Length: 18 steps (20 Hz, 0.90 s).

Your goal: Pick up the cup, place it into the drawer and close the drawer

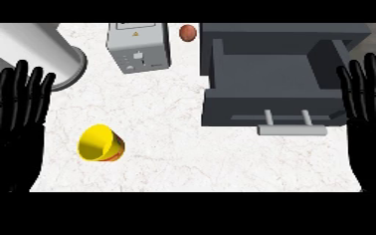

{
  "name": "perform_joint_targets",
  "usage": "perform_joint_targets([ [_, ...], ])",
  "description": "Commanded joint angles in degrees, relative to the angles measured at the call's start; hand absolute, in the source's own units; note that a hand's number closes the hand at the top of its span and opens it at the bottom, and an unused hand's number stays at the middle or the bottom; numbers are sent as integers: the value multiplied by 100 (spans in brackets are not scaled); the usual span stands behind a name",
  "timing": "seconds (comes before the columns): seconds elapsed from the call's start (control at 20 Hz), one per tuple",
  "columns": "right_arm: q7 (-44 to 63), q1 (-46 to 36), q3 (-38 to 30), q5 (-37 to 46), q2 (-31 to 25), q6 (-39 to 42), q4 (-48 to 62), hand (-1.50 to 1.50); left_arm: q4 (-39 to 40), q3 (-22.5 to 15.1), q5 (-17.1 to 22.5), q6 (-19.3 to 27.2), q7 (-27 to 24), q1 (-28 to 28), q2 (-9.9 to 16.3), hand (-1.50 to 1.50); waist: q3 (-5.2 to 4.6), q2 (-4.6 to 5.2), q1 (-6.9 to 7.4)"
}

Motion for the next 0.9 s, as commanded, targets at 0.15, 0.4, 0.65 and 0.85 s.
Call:
perform_joint_targets([
  [0.15, 90, -33, 227, -11, 47, 106, 36, -150, 67, -184, -1858, 1822, -32, 104, -522, -150, 69, 21, 9],
  [0.4, 476, 3, 319, -660, -13, 539, 187, -150, 501, -587, -1662, 3935, 337, -148, -534, -150, 63, 37, -70],
  [0.65, 260, 174, 228, -655, 65, 514, 224, -150, 801, -1596, -2275, 5093, 689, -365, -537, -150, 64, 21, -36],
  [0.85, 562, -8, 449, -467, 142, 432, 165, -150, 1168, -1834, -2585, 5509, 924, -759, -538, -150, 62, 19, -28],
])
